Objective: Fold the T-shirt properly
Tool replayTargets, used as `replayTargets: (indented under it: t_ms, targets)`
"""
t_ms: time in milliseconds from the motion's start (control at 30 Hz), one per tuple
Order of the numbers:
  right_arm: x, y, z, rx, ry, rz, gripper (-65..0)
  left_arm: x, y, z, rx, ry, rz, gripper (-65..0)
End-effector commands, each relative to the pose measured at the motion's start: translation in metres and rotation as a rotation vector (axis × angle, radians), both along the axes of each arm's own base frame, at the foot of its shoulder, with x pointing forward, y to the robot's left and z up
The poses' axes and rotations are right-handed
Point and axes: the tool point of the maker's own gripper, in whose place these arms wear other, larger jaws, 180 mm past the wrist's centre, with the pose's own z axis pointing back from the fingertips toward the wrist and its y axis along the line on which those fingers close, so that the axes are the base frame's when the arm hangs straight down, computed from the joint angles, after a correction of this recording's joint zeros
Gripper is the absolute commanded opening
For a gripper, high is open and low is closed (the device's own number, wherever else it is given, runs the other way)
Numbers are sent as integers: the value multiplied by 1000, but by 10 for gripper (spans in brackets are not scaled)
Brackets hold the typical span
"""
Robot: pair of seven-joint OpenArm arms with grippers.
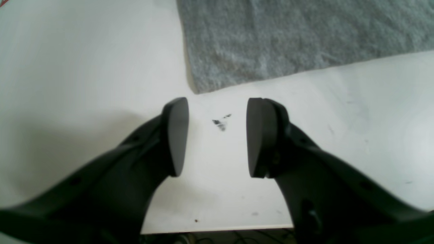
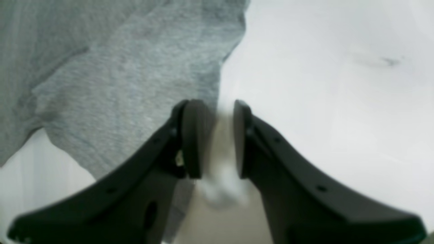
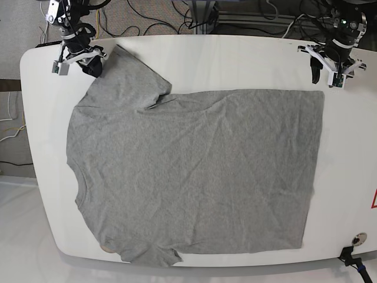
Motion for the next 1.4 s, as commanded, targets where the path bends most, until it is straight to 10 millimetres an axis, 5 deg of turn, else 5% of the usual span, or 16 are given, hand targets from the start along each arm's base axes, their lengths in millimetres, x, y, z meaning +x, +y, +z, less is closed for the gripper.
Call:
replayTargets:
  t_ms: [0,633,1233,1367]
  targets:
    - [1,3,0,2,-1,21,-503,5,3,6,-19,-24,4,-382]
    - [-6,15,-10,16,17,26,-475,7,3,-5,-87,-3,14,-376]
    - [-6,74,-16,77,36,138,-466,4,4,-8,-92,19,12,-374]
    - [-7,82,-19,71,47,165,-532,3,3,-10,-98,30,9,-373]
